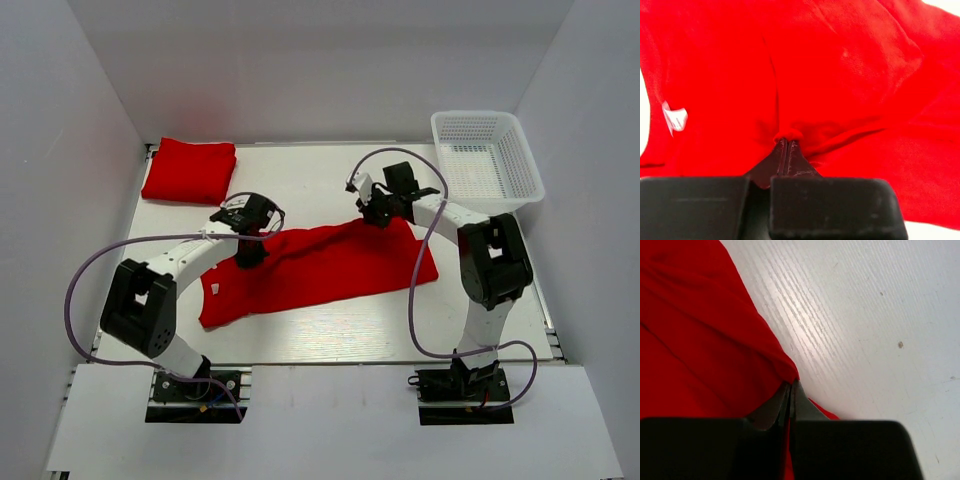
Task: Fold and stack the t-shirts
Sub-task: Fold the other side of the tshirt into a rectangle
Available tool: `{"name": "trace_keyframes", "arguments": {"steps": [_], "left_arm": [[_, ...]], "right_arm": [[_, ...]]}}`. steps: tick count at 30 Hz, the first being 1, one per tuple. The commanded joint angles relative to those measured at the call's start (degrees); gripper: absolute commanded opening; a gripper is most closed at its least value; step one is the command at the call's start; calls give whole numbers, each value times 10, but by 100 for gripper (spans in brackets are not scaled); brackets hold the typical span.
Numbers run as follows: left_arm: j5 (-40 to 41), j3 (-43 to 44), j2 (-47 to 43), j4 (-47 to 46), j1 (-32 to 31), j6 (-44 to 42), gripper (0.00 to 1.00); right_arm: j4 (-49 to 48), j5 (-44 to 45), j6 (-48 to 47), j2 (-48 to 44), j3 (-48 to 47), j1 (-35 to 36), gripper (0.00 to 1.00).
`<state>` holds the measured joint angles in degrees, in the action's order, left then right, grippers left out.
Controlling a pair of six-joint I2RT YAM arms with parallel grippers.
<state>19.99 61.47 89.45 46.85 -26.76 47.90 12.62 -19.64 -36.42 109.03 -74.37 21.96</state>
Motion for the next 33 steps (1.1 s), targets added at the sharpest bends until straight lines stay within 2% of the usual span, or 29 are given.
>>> {"name": "trace_keyframes", "arguments": {"steps": [1,8,13,14,15,17,18,19,21,22,24,26,28,30,33], "left_arm": [[-27,-2,-61,6,-8,36,0],[-38,-34,-82,6,-26,54,0],[-78,-73,-82,-5,-37,60,0],[-86,-84,-82,-11,-37,60,0],[-99,-84,-82,-4,-37,60,0],[-104,-89,-87,8,-43,60,17],[-109,-89,-100,17,-43,55,34],[-109,-83,-110,38,-49,55,63],[-95,-64,-129,55,-49,43,90],[-89,-55,-145,61,-49,25,99],[-73,-29,-150,61,-49,1,99],[-67,-6,-140,19,-49,-67,99],[-60,23,-113,-13,-49,-96,99],[-66,50,-54,-54,-49,-131,99],[-73,114,31,-67,-49,-178,99]], "right_arm": [[-47,21,8,-44,34,2,0],[-60,52,20,-64,65,7,0],[-73,80,42,-77,103,12,0],[-73,84,50,-80,108,12,4],[-78,100,58,-90,120,13,4],[-83,108,84,-114,145,15,7],[-90,108,96,-135,154,15,16],[-94,108,104,-158,180,15,90],[-102,102,128,-194,196,15,90],[-98,92,132,-219,198,14,90],[-110,75,153,-258,212,14,90],[-118,44,172,-301,223,13,90],[-146,37,196,-323,229,13,90],[-153,45,228,-330,227,12,90],[-135,81,270,-330,215,12,90]]}}
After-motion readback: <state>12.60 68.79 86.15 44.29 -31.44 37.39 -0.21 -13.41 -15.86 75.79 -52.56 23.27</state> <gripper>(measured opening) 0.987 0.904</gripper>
